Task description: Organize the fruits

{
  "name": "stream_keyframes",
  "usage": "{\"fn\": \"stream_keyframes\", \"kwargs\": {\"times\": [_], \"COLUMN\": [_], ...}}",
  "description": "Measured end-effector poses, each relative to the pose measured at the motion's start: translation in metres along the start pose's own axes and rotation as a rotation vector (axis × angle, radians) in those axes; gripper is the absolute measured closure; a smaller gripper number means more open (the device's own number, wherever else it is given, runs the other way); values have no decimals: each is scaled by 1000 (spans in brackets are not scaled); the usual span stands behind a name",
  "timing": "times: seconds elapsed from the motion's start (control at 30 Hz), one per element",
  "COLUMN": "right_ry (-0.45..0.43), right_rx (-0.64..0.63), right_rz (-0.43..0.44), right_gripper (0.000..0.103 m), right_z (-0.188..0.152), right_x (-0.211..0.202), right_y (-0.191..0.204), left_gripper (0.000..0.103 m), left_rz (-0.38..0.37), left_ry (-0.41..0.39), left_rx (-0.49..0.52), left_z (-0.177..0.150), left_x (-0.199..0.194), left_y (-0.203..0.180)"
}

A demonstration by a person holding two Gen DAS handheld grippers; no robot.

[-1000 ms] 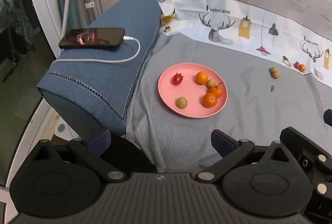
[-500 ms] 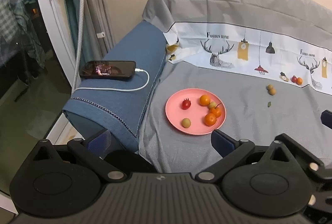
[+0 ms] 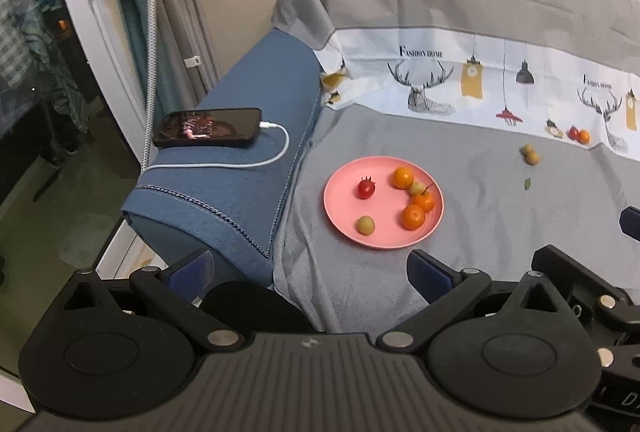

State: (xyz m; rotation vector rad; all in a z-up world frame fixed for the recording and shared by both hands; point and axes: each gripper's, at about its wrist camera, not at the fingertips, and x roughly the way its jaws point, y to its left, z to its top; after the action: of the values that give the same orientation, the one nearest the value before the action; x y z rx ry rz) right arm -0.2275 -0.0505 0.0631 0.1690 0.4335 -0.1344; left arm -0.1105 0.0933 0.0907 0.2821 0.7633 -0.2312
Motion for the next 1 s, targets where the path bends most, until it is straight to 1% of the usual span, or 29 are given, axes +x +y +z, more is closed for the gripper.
{"fn": "stream_keyframes", "kwargs": {"times": [0.13,0.27,0.4,0.5,0.57,0.63,0.73,0.77,0.83,0.9,1.0], "right_ry": [35,53,48,43,37,23,11,7,7,27,70], "right_rx": [34,80,107,130,146,155,145,134,108,99,97], "right_rz": [-18,-59,-123,-190,-245,-309,-386,-406,-437,-452,-454], "right_gripper": [1,1,1,1,1,1,1,1,1,1,1], "right_z": [-3,-7,-8,-6,-5,-3,2,3,5,5,5], "right_x": [15,30,43,53,60,70,91,101,126,157,211], "right_y": [-14,-37,-67,-100,-128,-161,-211,-230,-266,-304,-360], "left_gripper": [0,0,0,0,0,0,0,0,0,0,0], "left_rz": [-5,-10,-33,-63,-111,-179,-253,-270,-276,-297,-328], "left_ry": [41,77,96,89,105,129,155,159,139,126,156], "left_rx": [28,71,113,150,167,173,188,196,217,246,251], "left_z": [5,13,27,41,53,66,86,92,105,114,127], "left_x": [21,43,63,78,93,111,144,157,183,211,262], "left_y": [-10,-27,-52,-80,-103,-128,-174,-190,-227,-264,-319]}}
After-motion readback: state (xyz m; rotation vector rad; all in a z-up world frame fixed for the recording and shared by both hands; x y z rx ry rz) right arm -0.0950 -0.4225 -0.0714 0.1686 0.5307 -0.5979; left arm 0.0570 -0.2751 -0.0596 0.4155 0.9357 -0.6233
